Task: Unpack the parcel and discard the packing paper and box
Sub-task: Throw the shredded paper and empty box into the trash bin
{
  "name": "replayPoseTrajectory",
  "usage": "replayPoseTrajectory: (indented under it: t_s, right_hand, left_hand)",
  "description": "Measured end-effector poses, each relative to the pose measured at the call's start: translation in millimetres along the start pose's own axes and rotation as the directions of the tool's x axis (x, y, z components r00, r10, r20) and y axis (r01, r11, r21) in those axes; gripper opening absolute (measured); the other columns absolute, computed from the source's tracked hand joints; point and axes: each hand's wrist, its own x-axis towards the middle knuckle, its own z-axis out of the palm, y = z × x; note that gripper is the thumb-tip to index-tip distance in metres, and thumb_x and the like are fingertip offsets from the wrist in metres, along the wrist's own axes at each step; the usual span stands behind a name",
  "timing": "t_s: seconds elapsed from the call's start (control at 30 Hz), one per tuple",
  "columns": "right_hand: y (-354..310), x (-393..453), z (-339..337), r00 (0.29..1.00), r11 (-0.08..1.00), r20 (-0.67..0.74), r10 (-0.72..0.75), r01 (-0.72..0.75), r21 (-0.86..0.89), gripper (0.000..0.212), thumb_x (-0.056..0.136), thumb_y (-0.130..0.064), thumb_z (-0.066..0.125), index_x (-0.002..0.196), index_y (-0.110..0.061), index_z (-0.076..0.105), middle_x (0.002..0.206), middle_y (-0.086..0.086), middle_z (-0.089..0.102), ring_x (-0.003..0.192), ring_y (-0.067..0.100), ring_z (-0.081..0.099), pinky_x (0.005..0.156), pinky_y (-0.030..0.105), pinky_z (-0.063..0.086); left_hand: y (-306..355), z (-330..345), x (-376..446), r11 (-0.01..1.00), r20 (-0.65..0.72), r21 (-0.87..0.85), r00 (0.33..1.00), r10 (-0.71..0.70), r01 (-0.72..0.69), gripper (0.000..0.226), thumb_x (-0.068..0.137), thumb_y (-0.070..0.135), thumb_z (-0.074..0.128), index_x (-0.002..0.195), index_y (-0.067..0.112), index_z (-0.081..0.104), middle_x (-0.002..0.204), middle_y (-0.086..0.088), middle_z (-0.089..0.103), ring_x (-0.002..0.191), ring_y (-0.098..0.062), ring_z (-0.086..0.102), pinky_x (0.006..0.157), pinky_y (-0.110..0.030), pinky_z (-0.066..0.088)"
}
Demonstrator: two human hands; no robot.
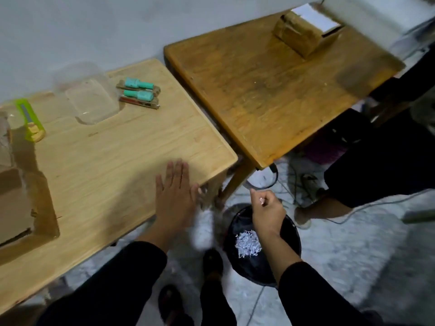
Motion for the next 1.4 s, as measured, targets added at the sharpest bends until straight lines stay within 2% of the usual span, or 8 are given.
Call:
replayPoseTrajectory:
  t_s: [0.13, 0.27, 0.47, 0.7, 0.87, 1.0, 1.17, 1.4]
  right_hand:
    - [40.9, 6.5, -27.2, 0.999, 0.993, -0.047, 0.015, -0.02, -0.12, 0.03, 0.09, -0.025, 0.058, 0.073, -0.001, 0.066, 0.073, 0.018, 0.061, 0.071, 0.033, 0.056, 0.063, 0.03, 0.034]
    - [66.5, 13.1, -46.1, 0.997, 0.967, -0.007, 0.072, -0.072, -0.246, 0.024, 0.091, -0.018, 0.055, 0.103, -0.005, 0.07, 0.114, 0.019, 0.056, 0.103, 0.035, 0.057, 0.089, 0.03, 0.042]
    - [72.5, 19.9, -54.4, 0.947, 0.883, 0.303, 0.104, 0.053, -0.467, 0.054, 0.099, -0.034, 0.035, 0.147, -0.012, 0.021, 0.156, 0.007, 0.021, 0.145, 0.023, 0.013, 0.117, 0.034, 0.018]
    - [48.1, 18.5, -54.1, 0.872, 0.746, 0.482, 0.091, 0.261, -0.613, 0.062, 0.099, -0.037, 0.031, 0.148, -0.008, 0.008, 0.159, 0.008, 0.007, 0.147, 0.022, 0.003, 0.12, 0.034, 0.011]
    - [-4.0, 13.4, -56.3, 0.812, 0.632, 0.578, 0.079, 0.408, -0.66, 0.065, 0.097, -0.033, 0.039, 0.148, -0.008, 0.008, 0.158, 0.009, 0.009, 0.146, 0.024, 0.011, 0.116, 0.033, 0.019]
    - [-65.6, 7.1, -58.3, 0.773, 0.603, 0.634, -0.011, 0.511, -0.613, 0.066, 0.096, -0.03, 0.042, 0.148, -0.007, 0.009, 0.156, 0.011, 0.014, 0.143, 0.027, 0.018, 0.113, 0.034, 0.025]
    - [-146.6, -4.7, -52.7, 0.739, 0.557, 0.654, -0.163, 0.616, -0.557, 0.061, 0.097, -0.028, 0.04, 0.147, -0.007, 0.011, 0.156, 0.01, 0.017, 0.143, 0.025, 0.019, 0.113, 0.035, 0.026]
    - [-253.0, -44.6, -29.7, 0.641, 0.466, 0.666, -0.383, 0.756, -0.459, 0.066, 0.095, -0.032, 0.044, 0.148, -0.011, 0.01, 0.156, 0.008, 0.016, 0.143, 0.025, 0.02, 0.115, 0.038, 0.025]
  left_hand:
    - [-0.6, 0.9, 0.1, 0.999, -0.023, 0.048, 1.0, 0.008, -0.007, 0.064, 0.091, 0.04, 0.019, 0.14, 0.002, 0.033, 0.147, -0.018, 0.036, 0.136, -0.035, 0.033, 0.105, -0.06, 0.026]
    - [2.8, 1.8, -1.6, 0.996, -0.056, 0.091, 0.998, 0.014, -0.009, 0.062, 0.092, 0.038, 0.02, 0.14, 0.002, 0.032, 0.146, -0.02, 0.037, 0.136, -0.036, 0.033, 0.105, -0.06, 0.026]
    - [2.9, -4.3, -2.2, 0.996, -0.061, 0.093, 0.998, 0.0, 0.006, 0.063, 0.091, 0.04, 0.018, 0.14, 0.002, 0.029, 0.147, -0.019, 0.034, 0.137, -0.036, 0.029, 0.106, -0.06, 0.024]
    - [3.4, -11.4, -3.1, 0.997, -0.018, 0.079, 1.0, -0.006, 0.008, 0.062, 0.091, 0.039, 0.024, 0.139, 0.001, 0.032, 0.146, -0.02, 0.035, 0.136, -0.038, 0.031, 0.103, -0.062, 0.026]
    - [12.9, -39.4, 1.4, 0.997, 0.115, 0.07, 0.993, -0.033, 0.025, 0.059, 0.087, 0.028, 0.053, 0.135, -0.002, 0.036, 0.142, -0.024, 0.037, 0.132, -0.041, 0.034, 0.098, -0.054, 0.039]
    - [20.5, -70.4, -3.5, 0.99, 0.184, 0.125, 0.982, 0.046, -0.07, 0.038, 0.067, 0.024, 0.071, 0.093, -0.002, 0.061, 0.087, -0.021, 0.061, 0.077, -0.037, 0.063, 0.056, -0.038, 0.056]
    - [18.4, -128.9, 1.6, 0.99, 0.145, 0.133, 0.987, -0.069, 0.05, 0.039, 0.092, 0.034, 0.043, 0.121, 0.009, 0.046, 0.125, -0.011, 0.049, 0.115, -0.028, 0.049, 0.092, -0.036, 0.042]
    - [-34.0, -232.8, -9.5, 0.978, -0.081, 0.128, 0.984, -0.157, 0.167, 0.044, 0.094, 0.036, 0.039, 0.128, 0.009, 0.04, 0.128, -0.01, 0.047, 0.117, -0.024, 0.047, 0.092, -0.034, 0.043]
